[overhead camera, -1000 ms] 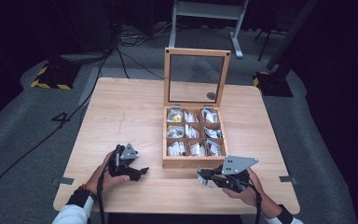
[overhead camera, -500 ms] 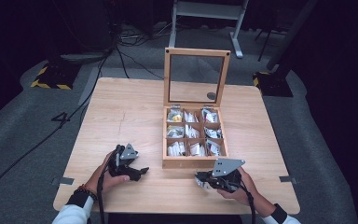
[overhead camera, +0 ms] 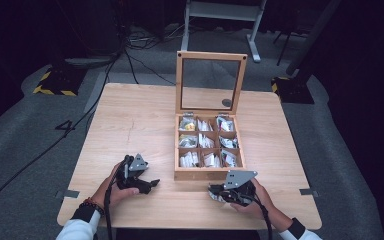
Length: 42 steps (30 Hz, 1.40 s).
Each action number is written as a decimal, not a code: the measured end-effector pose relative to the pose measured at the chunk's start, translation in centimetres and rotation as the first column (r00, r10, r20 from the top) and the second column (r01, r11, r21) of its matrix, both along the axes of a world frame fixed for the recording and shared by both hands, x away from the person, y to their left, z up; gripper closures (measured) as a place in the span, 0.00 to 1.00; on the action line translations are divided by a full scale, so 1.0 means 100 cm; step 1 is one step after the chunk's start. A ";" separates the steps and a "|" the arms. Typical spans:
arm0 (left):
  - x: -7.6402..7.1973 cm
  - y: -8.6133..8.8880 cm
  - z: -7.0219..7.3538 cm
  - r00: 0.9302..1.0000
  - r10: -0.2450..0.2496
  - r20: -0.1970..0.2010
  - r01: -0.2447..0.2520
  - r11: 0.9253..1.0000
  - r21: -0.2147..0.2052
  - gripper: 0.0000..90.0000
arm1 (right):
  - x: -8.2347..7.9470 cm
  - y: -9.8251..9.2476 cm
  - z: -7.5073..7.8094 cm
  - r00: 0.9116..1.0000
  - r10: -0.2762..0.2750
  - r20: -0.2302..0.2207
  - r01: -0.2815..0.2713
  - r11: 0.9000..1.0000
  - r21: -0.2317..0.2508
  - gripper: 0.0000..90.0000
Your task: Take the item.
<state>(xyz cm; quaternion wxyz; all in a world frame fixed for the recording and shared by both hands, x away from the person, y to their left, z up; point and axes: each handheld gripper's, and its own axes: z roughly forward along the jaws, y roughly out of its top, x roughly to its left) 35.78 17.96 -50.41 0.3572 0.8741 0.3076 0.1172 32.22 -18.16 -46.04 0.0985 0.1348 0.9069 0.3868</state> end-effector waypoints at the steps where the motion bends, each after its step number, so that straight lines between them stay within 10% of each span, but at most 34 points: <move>1: 0.000 0.000 0.000 1.000 0.000 0.000 0.000 1.000 0.000 0.23 | 0.000 0.000 0.000 1.000 -0.001 -0.002 0.001 1.000 0.002 0.95; 14: 0.000 0.000 0.000 1.000 0.003 -0.001 -0.003 1.000 0.001 0.23 | -0.003 0.003 -0.005 0.999 0.020 -0.033 -0.021 0.999 -0.031 0.72; 27: 0.001 -0.001 0.002 1.000 0.009 -0.015 -0.009 1.000 0.020 0.22 | -0.003 -0.016 0.024 1.000 0.010 -0.006 -0.009 0.998 0.057 0.53; 42: 0.008 -0.001 0.016 0.999 0.046 -0.003 -0.046 0.999 -0.020 0.21 | 0.022 -0.062 0.067 0.977 -0.192 0.097 0.170 0.965 0.197 0.40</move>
